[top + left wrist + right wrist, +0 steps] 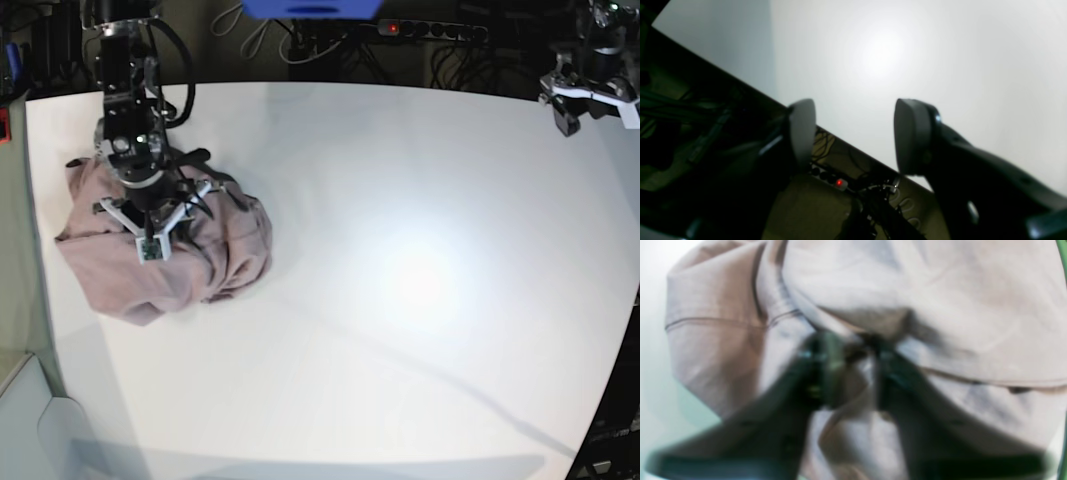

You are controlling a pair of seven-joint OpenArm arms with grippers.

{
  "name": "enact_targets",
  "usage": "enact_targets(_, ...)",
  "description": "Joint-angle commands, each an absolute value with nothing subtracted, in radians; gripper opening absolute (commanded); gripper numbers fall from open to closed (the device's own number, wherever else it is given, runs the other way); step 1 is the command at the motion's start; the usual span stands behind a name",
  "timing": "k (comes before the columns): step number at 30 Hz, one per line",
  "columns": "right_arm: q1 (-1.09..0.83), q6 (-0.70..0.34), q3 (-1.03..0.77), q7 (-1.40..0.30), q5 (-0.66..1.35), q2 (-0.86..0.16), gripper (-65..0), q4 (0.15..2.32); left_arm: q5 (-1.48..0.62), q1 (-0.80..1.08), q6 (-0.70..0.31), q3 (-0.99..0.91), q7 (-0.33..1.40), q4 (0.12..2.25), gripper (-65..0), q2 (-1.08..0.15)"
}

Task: Layout the t-shirt on the table in an organized manner, then fold the t-shirt properly
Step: 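Lower the right gripper onto the crumpled pink t-shirt and grasp it, then lift the t-shirt with the right gripper and drag it toward the table center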

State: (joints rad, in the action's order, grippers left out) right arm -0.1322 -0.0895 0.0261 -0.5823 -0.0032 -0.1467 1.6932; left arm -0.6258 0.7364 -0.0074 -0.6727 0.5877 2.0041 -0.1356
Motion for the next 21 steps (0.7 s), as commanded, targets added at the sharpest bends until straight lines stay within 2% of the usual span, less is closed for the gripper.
enact_targets(1,-0.108,-0.09,0.021,-0.536,-0.005,-0.156,-65.0,1.713,-0.631,0.746,-0.007,-0.682,0.567,2.018,-28.4,-0.145)
enact_targets(6,-0.096,-0.09,0.013,-0.51,-0.007,-0.171,-65.0,1.781,-0.631,0.745,-0.007,-0.682,0.567,2.018,-28.5,-0.145)
enact_targets(13,-0.058,-0.093,0.016,-0.519,-0.007,-0.179,-65.0,1.995,-0.631,0.743,-0.007,-0.682,0.567,2.022,-28.5,-0.145)
enact_targets(21,0.125,-0.093,0.016,-0.521,-0.007,-0.179,-65.0,2.038,-0.631,0.742,-0.007,-0.682,0.564,2.025,-28.5,-0.153)
